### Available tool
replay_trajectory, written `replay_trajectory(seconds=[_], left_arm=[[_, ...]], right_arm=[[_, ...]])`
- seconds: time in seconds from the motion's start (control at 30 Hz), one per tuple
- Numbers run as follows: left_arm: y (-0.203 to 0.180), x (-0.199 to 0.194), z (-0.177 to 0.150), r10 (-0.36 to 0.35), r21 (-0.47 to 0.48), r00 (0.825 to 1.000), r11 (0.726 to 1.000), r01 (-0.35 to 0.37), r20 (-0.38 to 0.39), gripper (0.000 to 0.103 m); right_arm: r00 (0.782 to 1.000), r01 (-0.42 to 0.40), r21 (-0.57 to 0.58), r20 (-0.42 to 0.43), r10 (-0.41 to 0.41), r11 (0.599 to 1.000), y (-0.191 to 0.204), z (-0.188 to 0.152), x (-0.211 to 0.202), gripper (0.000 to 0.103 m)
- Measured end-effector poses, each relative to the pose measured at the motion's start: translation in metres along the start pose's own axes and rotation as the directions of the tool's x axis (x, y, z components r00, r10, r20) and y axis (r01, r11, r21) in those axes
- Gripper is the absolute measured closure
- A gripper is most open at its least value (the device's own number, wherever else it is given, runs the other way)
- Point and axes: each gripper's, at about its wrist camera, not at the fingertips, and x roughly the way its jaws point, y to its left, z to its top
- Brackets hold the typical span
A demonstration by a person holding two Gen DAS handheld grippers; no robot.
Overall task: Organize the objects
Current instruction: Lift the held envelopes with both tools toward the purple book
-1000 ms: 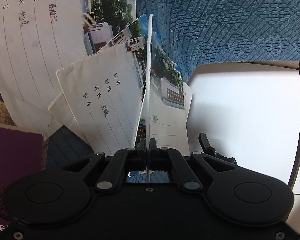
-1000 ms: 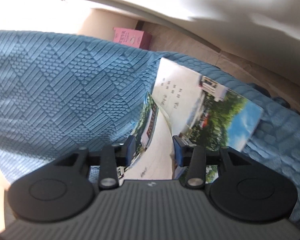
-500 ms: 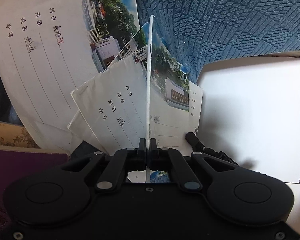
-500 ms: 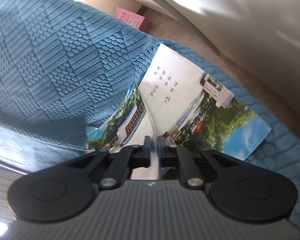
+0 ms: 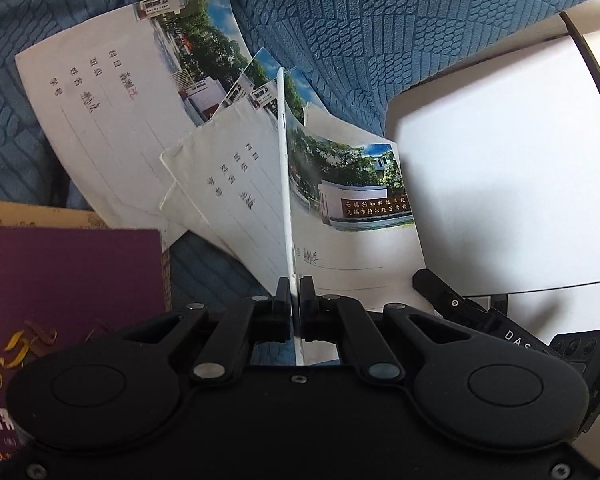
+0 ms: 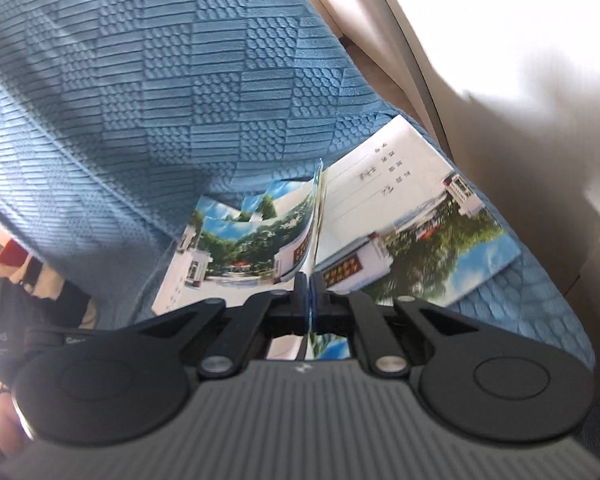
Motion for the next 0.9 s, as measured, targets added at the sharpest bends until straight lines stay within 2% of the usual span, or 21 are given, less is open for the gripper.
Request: replay_trajectory(seconds=[0.33,0.63,0.9], left_arm=[[0.001,-0.049,-0.037,-0.004,0.017,0.998,1.000,0.003,0.067,0.100],[-0.015,-0.116,-0.055,-0.017,0.055,0.988,0.998,0.008,0.156,0.100],[-0.012,-0.179,-0.073,-0.013,0.040,0.976,0.999,0.005,0.217,0.100]], right_arm=[[1.000,-0.011,-0.034,-0.001,0.011,0.999,0.022,-0.027,-0.039,0.099],[0.998,-0.057,-0.084,0.032,0.060,0.995,0.063,-0.035,-0.083,0.099],[0.992,-0.112,-0.117,0.037,0.117,0.987,0.102,-0.047,-0.105,0.099]])
